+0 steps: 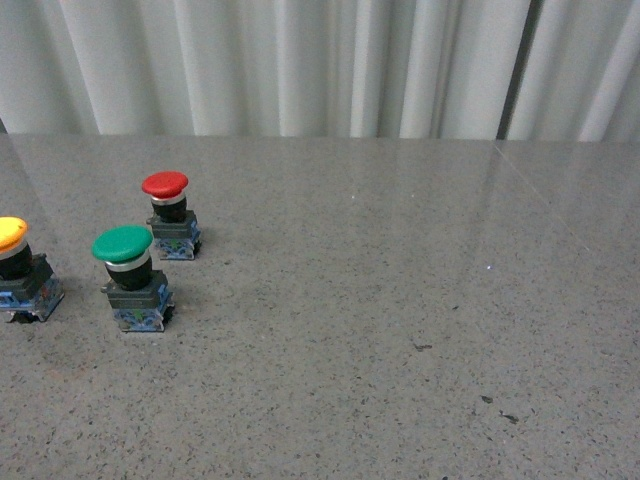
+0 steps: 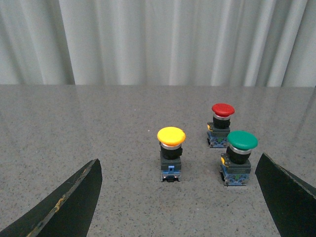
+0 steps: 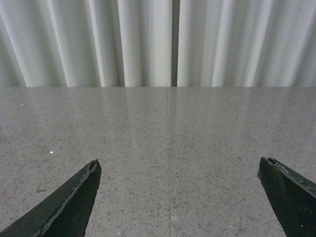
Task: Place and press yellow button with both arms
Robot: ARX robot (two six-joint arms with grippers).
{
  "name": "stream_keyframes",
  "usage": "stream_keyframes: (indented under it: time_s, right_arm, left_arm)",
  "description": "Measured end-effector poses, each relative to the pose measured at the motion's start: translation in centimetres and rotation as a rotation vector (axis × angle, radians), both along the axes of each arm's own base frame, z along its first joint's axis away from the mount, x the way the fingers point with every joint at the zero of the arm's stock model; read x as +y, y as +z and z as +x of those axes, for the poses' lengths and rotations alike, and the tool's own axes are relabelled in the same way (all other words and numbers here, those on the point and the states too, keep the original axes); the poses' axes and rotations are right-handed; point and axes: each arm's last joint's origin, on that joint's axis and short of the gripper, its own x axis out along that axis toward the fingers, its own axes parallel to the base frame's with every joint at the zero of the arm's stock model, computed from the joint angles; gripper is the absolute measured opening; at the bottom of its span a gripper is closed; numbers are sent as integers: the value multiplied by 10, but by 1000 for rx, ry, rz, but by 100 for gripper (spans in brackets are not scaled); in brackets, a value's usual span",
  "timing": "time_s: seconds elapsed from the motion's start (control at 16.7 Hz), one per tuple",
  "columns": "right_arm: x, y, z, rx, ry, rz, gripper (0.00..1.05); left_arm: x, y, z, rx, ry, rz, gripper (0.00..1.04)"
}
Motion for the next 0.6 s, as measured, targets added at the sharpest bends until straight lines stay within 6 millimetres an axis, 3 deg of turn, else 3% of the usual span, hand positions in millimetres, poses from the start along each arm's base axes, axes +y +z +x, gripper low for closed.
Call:
stream_keyframes:
  time_s: [0.6]
  right_arm:
    - [0, 0, 0, 0, 0, 0, 98]
  left_arm:
    - [0, 0, 0, 0, 0, 0, 98]
